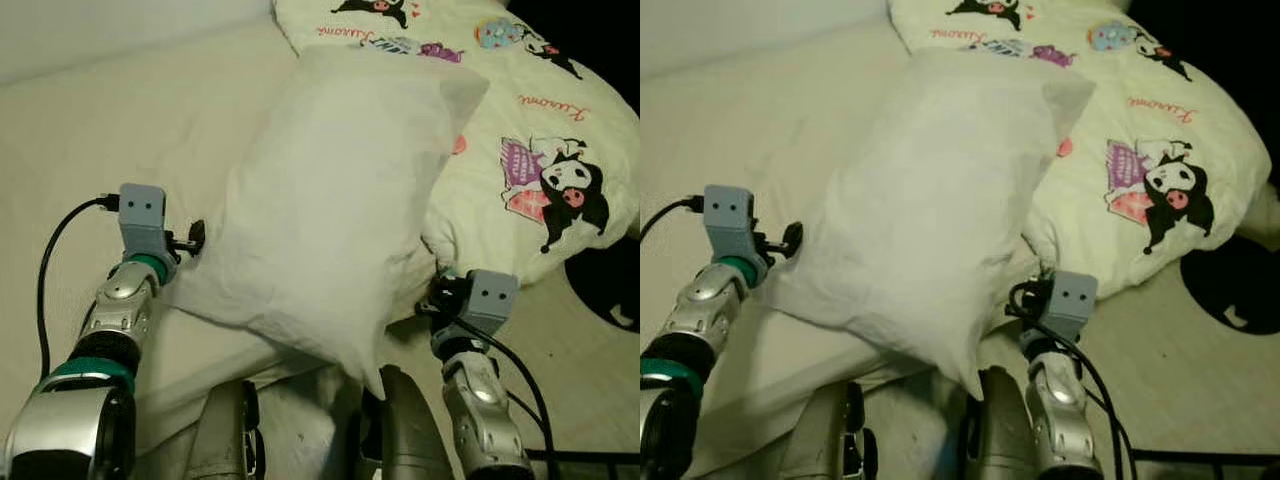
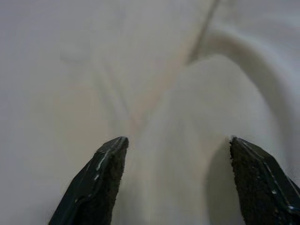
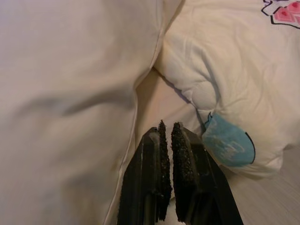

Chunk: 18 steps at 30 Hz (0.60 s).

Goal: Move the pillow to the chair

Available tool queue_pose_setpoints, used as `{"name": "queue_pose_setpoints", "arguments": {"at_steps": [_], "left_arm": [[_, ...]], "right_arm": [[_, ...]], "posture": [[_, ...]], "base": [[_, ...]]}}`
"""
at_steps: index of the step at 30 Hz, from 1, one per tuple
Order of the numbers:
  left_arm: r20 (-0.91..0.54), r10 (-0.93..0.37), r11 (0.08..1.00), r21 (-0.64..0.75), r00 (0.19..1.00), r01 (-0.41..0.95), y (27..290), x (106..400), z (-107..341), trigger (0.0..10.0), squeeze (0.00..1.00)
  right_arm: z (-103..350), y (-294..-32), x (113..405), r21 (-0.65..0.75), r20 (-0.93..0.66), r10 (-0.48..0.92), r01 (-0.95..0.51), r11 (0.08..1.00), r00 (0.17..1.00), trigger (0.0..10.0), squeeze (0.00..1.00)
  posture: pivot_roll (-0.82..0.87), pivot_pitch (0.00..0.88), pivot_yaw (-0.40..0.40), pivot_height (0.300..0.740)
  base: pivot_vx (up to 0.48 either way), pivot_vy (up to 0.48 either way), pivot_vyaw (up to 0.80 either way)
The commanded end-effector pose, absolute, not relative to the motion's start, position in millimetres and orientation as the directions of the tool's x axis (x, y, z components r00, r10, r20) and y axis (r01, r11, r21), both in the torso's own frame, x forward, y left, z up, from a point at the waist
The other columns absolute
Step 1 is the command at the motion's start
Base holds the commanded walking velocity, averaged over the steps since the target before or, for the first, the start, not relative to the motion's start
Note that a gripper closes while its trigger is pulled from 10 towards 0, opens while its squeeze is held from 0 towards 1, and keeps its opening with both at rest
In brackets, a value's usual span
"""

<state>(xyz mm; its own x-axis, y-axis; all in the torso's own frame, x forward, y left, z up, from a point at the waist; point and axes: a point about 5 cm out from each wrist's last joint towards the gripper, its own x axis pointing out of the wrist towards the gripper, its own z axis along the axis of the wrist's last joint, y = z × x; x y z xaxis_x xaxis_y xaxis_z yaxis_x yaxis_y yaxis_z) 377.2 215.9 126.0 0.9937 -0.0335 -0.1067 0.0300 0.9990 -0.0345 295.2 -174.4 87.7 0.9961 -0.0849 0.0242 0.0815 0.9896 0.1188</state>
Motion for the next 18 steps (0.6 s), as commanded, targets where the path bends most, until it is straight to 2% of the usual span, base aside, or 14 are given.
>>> {"name": "queue_pose_setpoints", "arguments": {"at_steps": [1, 2, 3, 4, 5, 6, 8, 9, 15, 16, 17, 18], "left_arm": [[-0.181, -0.056, 0.996, -0.085, 0.982, 0.041, 213, 371, 108, 10.0, 1.0], [-0.251, -0.065, 0.997, -0.061, 0.966, 0.051, 209, 368, 97, 10.0, 1.0], [-0.329, -0.053, 0.997, 0.034, 0.943, 0.068, 207, 363, 86, 10.0, 1.0], [-0.329, -0.053, 0.997, 0.034, 0.943, 0.068, 207, 363, 86, 10.0, 1.0], [-0.403, -0.023, 0.99, 0.118, 0.915, 0.077, 209, 357, 75, 10.0, 1.0], [-0.452, 0.003, 0.98, 0.178, 0.892, 0.087, 213, 352, 67, 10.0, 0.65], [-0.452, 0.003, 0.98, 0.178, 0.892, 0.087, 213, 352, 67, 10.0, 0.65], [-0.484, 0.019, 0.973, 0.21, 0.875, 0.095, 216, 349, 62, 10.0, 0.0], [-0.519, 0.02, 0.962, 0.244, 0.855, 0.126, 226, 343, 58, 10.0, 0.0], [-0.52, 0.026, 0.961, 0.247, 0.854, 0.122, 228, 344, 59, 1.0, 0.0], [-0.52, 0.026, 0.961, 0.247, 0.854, 0.122, 228, 344, 59, 1.0, 0.0], [-0.524, 0.024, 0.964, 0.237, 0.851, 0.119, 229, 343, 59, 0.0, 0.0]], "right_arm": [[81, -172, 290, 0.108, -0.005, -0.07, 0.071, 0.992, 0.998, 10.0, 0.0], [82, -171, 288, 0.103, -0.005, -0.065, 0.065, 0.993, 0.998, 10.0, 0.0], [83, -171, 286, 0.1, -0.006, -0.063, 0.064, 0.993, 0.998, 10.0, 0.0], [83, -171, 286, 0.1, -0.006, -0.063, 0.064, 0.993, 0.998, 10.0, 0.0], [83, -170, 285, 0.098, -0.009, -0.062, 0.063, 0.993, 0.998, 10.0, 0.0], [84, -170, 285, 0.096, -0.011, -0.06, 0.061, 0.993, 0.998, 10.0, 0.0], [84, -170, 285, 0.096, -0.011, -0.06, 0.061, 0.993, 0.998, 10.0, 0.0], [84, -171, 284, 0.094, -0.014, -0.058, 0.06, 0.994, 0.998, 10.0, 0.0], [85, -170, 284, 0.085, -0.023, -0.053, 0.055, 0.995, 0.998, 10.0, 0.0], [84, -171, 284, 0.085, -0.025, -0.054, 0.056, 0.995, 0.998, 10.0, 0.0], [84, -171, 284, 0.085, -0.025, -0.054, 0.056, 0.995, 0.998, 10.0, 0.0], [84, -170, 283, 0.085, -0.029, -0.054, 0.057, 0.995, 0.998, 10.0, 0.0]], "posture": [[-0.08, 0.284, 0.087, 0.611], [-0.08, 0.281, 0.086, 0.611], [-0.08, 0.281, 0.084, 0.611], [-0.08, 0.281, 0.084, 0.611], [-0.08, 0.281, 0.084, 0.611], [-0.08, 0.281, 0.084, 0.611], [-0.08, 0.281, 0.084, 0.611], [-0.08, 0.281, 0.084, 0.611], [-0.07, 0.271, 0.078, 0.611], [-0.06, 0.27, 0.077, 0.611], [-0.06, 0.27, 0.077, 0.611], [-0.06, 0.27, 0.077, 0.611]], "base": [[0.0, 0.0, 0.0], [0.0, 0.0, 0.0], [0.0, 0.0, 0.0], [0.0, 0.0, 0.0], [0.0, 0.0, 0.0], [0.0, 0.0, 0.0], [0.0, 0.0, 0.0], [0.0, 0.0, 0.0], [0.0, 0.0, 0.0], [0.0, 0.0, 0.0], [0.0, 0.0, 0.0], [0.0, 0.0, 0.0]]}}
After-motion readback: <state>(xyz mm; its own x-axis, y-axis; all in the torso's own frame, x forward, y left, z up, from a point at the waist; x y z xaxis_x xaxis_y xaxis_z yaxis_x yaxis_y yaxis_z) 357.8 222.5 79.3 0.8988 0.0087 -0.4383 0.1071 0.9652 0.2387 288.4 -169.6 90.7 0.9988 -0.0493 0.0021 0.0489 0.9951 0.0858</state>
